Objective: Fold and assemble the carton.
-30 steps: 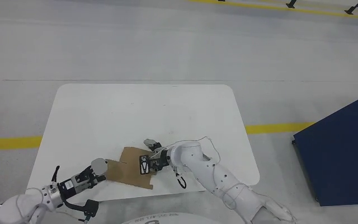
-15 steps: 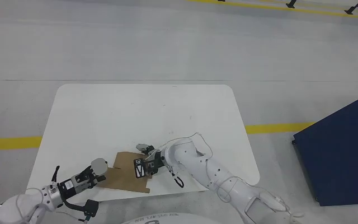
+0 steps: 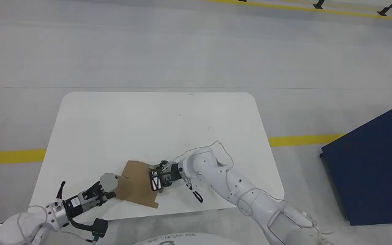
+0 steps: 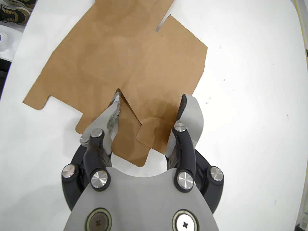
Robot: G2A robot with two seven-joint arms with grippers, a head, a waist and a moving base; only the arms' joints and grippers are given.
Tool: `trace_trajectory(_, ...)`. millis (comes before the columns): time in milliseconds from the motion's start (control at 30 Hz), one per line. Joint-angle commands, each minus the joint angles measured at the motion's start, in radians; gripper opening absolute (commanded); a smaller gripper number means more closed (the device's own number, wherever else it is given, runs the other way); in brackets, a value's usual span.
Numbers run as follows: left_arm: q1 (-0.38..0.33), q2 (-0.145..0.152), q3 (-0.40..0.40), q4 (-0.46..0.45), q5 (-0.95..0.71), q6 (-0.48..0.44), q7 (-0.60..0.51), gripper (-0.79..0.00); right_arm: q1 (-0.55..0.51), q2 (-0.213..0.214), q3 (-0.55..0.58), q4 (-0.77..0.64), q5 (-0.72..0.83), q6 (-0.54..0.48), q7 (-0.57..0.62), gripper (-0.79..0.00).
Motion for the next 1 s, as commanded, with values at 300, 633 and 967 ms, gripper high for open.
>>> trace_trajectory(300, 0.0, 0.0, 0.0, 0.0, 0.0, 0.0, 0.0, 0.0, -0.081, 0.057, 0.086, -0.089, -0.079, 0.05, -0.211, -0.785)
trace_trajectory(633, 0.0, 0.0, 0.0, 0.0, 0.0, 0.0, 0.0, 0.0, -0.143, 0.101, 0.179, -0.133, -0.076, 0.054, -0.351, -0.785)
trace_trajectory(967, -0.027, -0.009, 0.053, -0.044, 0.028, -0.019, -0.088, 0.0, -0.164, 0.116, 0.17, -0.169, -0.11, 0.064, -0.358, -0.785)
